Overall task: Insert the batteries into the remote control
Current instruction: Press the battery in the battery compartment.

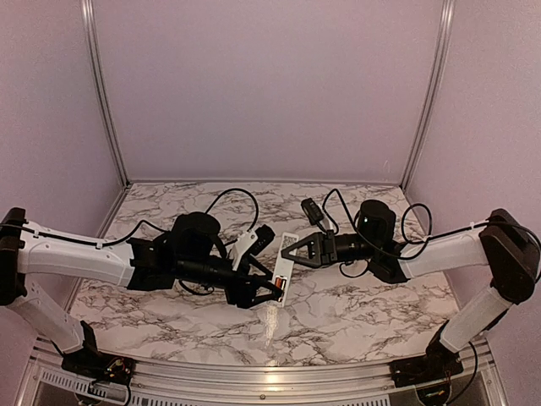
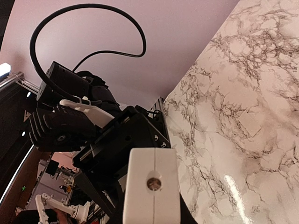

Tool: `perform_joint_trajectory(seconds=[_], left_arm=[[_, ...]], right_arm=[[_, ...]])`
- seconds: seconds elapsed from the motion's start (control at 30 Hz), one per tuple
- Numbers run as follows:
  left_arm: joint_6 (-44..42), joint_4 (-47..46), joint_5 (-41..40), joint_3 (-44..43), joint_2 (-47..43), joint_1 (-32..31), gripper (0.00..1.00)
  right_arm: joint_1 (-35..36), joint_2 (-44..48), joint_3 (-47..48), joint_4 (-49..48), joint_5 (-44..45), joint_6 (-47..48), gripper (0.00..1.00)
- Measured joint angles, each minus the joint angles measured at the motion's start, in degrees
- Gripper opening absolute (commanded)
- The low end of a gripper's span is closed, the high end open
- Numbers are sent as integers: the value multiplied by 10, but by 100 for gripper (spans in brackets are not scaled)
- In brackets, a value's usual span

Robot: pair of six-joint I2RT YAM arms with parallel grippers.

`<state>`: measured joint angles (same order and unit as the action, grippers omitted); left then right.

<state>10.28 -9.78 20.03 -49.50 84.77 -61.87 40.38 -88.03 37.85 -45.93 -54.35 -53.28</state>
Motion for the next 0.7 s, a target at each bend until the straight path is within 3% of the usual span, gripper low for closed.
perform_joint_trajectory(seconds=[0.33,0.57,0.7], left_arm=[[-1,-3,17,-12,19,0,61],[-2,-2,21,-18,32,0,40],[16,0,26,-20,34,3,33]], right_arm=[[0,0,0,0,0,0,0],[0,0,0,0,0,0,0],[0,0,0,-9,-3,14,0]])
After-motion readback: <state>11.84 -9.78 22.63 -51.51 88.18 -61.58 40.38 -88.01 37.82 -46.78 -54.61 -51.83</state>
